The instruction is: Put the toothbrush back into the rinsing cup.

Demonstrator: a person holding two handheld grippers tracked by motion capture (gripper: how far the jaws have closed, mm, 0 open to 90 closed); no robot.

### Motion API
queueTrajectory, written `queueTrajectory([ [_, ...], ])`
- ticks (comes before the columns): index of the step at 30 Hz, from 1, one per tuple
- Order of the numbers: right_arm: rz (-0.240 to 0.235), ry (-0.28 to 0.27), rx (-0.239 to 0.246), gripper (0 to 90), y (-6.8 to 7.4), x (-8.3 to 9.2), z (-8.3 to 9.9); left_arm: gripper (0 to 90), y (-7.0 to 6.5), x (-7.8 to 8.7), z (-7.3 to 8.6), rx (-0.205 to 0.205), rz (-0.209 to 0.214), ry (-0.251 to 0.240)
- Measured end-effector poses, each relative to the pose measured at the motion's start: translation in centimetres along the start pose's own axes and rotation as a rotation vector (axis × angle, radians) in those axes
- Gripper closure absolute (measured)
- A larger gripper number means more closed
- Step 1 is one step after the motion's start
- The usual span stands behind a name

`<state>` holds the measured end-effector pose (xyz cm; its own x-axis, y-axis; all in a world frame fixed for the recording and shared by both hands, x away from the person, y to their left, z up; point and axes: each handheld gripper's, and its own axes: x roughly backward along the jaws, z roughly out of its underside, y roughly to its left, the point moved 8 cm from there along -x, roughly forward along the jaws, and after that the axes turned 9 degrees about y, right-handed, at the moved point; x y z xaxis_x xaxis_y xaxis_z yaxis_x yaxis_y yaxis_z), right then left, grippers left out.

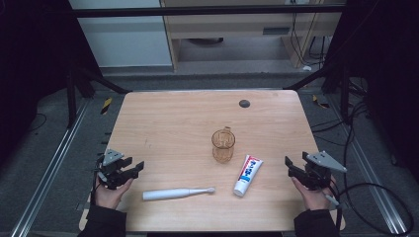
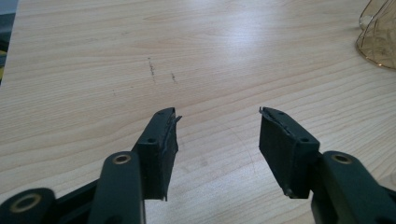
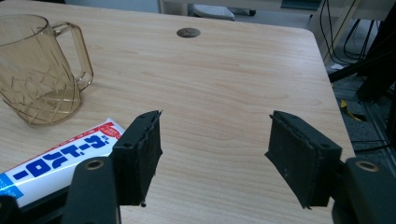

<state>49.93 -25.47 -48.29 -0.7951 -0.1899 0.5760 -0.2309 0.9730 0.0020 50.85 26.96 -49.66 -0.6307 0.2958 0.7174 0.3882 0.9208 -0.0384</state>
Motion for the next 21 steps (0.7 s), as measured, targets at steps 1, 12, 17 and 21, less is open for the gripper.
queueTrajectory([
  [1, 0.000, 0.000, 0.000, 35.1, 0.0, 0.0, 0.0, 49.6, 0.0, 0.0, 0.0, 0.000, 0.000, 0.000],
  [12, -0.015, 0.029, 0.028, 40.3, 0.6, -0.6, 0.6, 66.2, -2.2, -0.1, 1.5, -0.065, 0.078, 0.084],
  [17, -0.019, 0.042, 0.034, 42.1, 0.7, -0.8, 0.8, 74.5, -2.8, 0.0, 2.2, -0.078, 0.104, 0.121],
  [21, -0.022, 0.060, 0.043, 42.6, 0.8, -1.0, 1.0, 80.8, -3.3, -0.1, 2.8, -0.087, 0.125, 0.153],
])
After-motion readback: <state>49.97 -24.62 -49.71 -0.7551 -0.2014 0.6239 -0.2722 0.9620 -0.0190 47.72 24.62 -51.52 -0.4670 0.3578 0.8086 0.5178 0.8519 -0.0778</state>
